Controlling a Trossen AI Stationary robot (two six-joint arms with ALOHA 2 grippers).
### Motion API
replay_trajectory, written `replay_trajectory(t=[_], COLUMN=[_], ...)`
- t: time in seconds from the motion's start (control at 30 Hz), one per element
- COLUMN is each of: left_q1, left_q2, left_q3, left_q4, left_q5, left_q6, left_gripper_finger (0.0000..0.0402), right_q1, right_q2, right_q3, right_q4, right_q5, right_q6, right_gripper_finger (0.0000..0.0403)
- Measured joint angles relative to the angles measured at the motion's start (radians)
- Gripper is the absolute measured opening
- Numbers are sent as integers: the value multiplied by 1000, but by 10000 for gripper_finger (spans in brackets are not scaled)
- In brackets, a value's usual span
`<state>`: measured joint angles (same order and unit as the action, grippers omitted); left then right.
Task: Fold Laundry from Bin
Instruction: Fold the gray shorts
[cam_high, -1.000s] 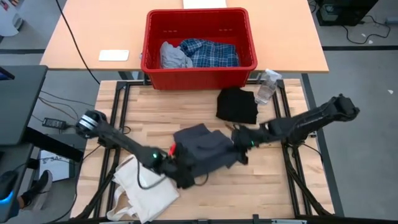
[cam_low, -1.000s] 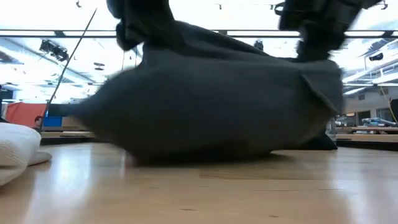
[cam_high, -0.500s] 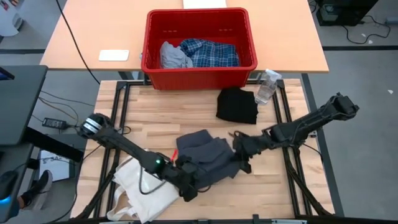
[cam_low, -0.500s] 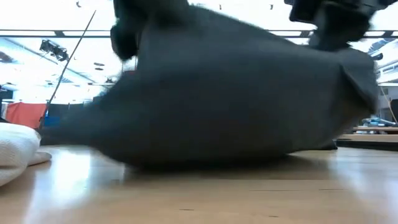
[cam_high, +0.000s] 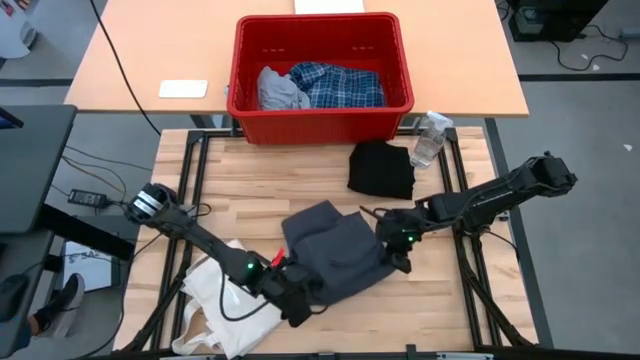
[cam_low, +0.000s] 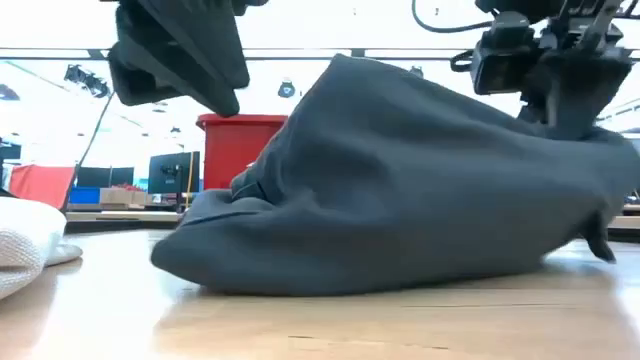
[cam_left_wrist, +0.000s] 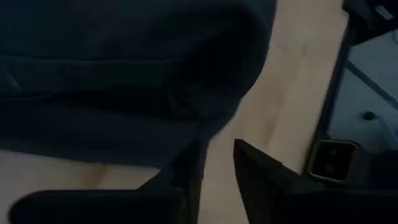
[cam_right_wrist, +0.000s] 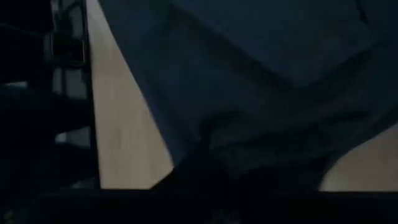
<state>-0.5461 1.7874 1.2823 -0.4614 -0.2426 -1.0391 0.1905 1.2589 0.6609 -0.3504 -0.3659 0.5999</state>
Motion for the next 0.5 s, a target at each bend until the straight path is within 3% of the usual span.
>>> replay_trajectory(t=[0.17,0.33,0.5], left_q1=[-8,17,71], left_q2=[-34,-82,-87], left_q3=[0,0,-9], left_q4=[0,-26,-140], left_q5=[17,-66,-95], left_q6=[-45,-136,-337], left_gripper_finger=[150,189,220], right_q1=[-5,-38,-121], right_q2=[-3,-26,-69], right_q3=[5,27,29], right_q4=[33,30,17], right_q5=[-104,-142,-21], right_q6=[61,197,264], right_gripper_finger=[184,275,313])
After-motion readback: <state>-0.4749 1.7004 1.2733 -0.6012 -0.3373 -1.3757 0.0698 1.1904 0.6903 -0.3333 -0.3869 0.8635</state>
